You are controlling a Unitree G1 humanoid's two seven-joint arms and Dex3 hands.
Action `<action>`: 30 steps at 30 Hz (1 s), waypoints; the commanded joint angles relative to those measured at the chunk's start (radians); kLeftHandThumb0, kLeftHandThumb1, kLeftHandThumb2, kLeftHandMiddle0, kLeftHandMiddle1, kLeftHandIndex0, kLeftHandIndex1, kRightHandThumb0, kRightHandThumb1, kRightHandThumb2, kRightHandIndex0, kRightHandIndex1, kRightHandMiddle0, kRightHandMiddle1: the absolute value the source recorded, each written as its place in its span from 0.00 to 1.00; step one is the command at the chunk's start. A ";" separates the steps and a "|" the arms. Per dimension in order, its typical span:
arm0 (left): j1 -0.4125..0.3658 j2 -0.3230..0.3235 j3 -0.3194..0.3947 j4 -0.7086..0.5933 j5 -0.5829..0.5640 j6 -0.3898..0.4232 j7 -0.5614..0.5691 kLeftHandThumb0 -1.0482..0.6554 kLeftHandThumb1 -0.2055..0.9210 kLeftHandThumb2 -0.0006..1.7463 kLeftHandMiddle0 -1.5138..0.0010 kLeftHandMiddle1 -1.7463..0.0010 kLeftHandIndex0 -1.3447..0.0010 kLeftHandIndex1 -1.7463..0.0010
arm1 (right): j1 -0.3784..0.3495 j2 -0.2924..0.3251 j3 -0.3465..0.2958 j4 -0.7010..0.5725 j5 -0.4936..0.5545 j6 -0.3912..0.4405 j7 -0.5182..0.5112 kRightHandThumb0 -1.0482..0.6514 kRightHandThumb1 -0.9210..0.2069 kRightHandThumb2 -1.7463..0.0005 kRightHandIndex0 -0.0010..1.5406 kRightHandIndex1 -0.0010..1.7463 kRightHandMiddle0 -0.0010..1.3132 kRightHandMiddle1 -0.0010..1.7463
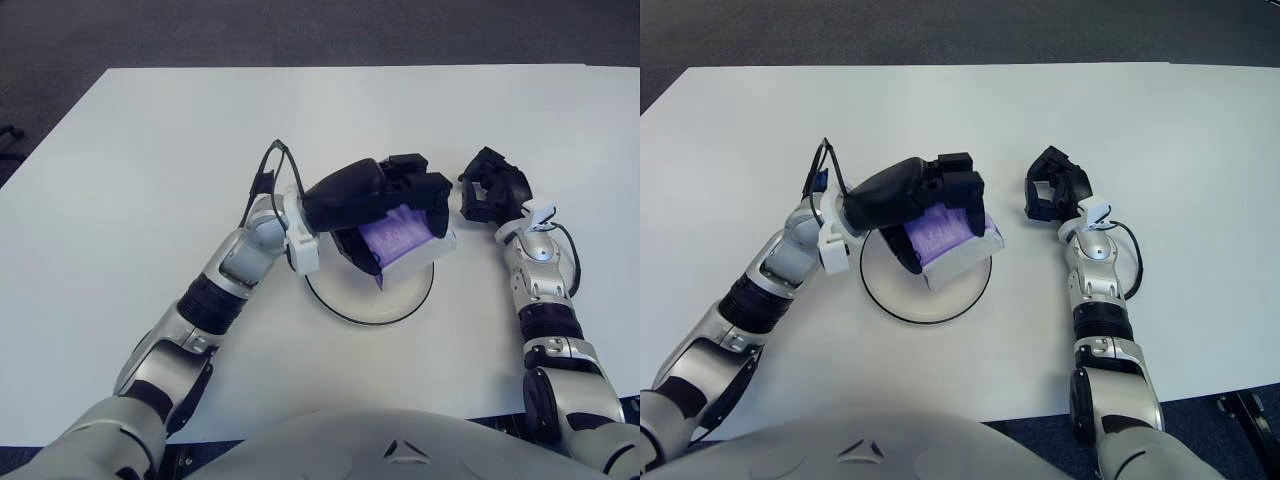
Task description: Put the tissue paper into the plate.
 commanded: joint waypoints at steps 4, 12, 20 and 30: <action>0.005 0.008 0.041 0.019 0.070 -0.040 0.037 0.61 0.12 0.99 0.40 0.00 0.47 0.05 | 0.130 0.072 0.020 0.078 -0.005 0.019 -0.007 0.34 0.49 0.28 0.81 1.00 0.44 1.00; 0.047 0.005 0.036 -0.048 0.001 0.096 -0.023 0.61 0.14 0.99 0.42 0.00 0.51 0.00 | 0.135 0.068 0.025 0.063 -0.018 0.030 -0.018 0.34 0.49 0.29 0.81 1.00 0.43 1.00; 0.061 0.005 0.020 -0.091 -0.112 0.210 -0.102 0.61 0.22 0.93 0.46 0.01 0.57 0.00 | 0.136 0.068 0.026 0.055 -0.021 0.056 -0.028 0.34 0.49 0.28 0.81 1.00 0.44 1.00; 0.065 0.007 0.027 -0.092 -0.120 0.220 -0.128 0.61 0.26 0.90 0.48 0.01 0.59 0.00 | 0.133 0.075 0.017 0.060 -0.005 0.054 -0.042 0.33 0.53 0.25 0.80 1.00 0.46 1.00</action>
